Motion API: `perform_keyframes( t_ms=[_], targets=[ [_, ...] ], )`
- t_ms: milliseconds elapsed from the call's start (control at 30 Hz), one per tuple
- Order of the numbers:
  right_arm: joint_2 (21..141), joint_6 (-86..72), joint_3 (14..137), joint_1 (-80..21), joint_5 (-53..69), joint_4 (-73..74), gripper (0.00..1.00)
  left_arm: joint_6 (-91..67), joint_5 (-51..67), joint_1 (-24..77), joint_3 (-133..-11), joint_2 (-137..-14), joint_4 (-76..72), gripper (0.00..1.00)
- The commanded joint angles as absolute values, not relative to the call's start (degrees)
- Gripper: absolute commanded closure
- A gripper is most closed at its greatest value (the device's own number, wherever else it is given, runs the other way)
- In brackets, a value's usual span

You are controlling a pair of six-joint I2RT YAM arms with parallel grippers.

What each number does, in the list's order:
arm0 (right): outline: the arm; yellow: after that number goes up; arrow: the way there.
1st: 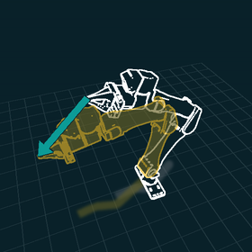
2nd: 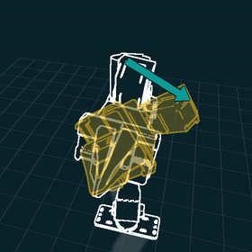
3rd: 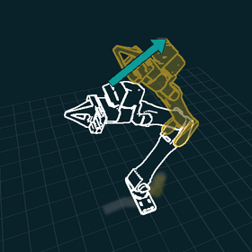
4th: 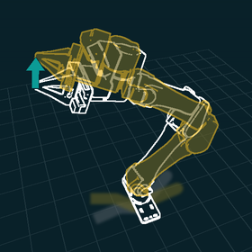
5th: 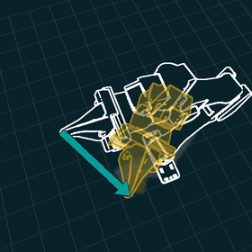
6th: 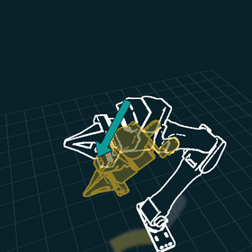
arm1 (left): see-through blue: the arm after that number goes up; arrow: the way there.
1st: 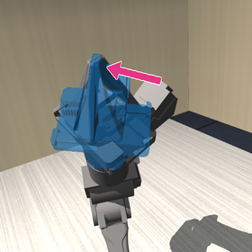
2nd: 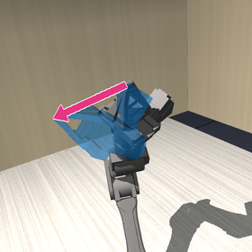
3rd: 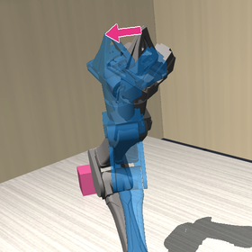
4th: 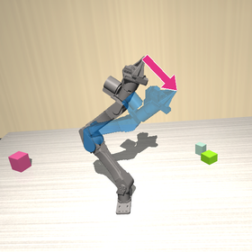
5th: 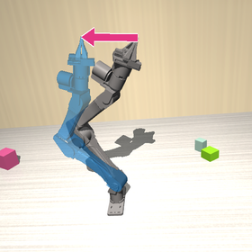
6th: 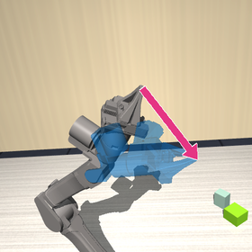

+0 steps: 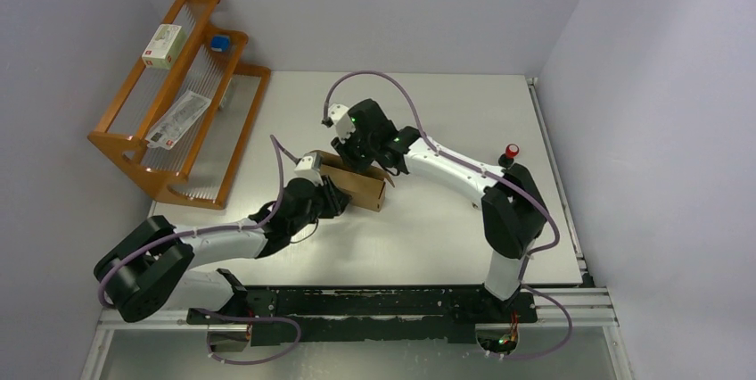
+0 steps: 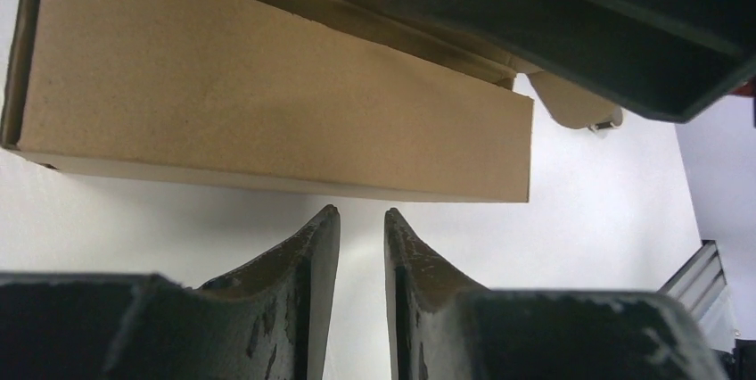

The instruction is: Fold the paper box

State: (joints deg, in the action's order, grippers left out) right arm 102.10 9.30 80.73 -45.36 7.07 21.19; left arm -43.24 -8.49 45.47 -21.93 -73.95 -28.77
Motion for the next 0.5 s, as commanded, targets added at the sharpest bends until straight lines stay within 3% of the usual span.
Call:
perform_keyframes(
  t_ms=[0, 167, 467],
  targets=[
    [104.3, 11.9, 83.6, -45.3, 10.6, 22.7, 0.79, -41.1, -10.4, 45.2, -22.6, -76.4, -33.2, 0.69],
    [103.8, 13.7, 82.7, -45.0, 14.9, 22.9, 1.00, -41.0, -10.2, 45.1, -23.6, -79.4, -37.0, 0.70],
    [104.5, 18.8, 84.1, -43.8, 23.9, 27.3, 1.00, -43.1, -10.6, 45.3, -25.5, -81.8, -44.7, 0.71]
  ],
)
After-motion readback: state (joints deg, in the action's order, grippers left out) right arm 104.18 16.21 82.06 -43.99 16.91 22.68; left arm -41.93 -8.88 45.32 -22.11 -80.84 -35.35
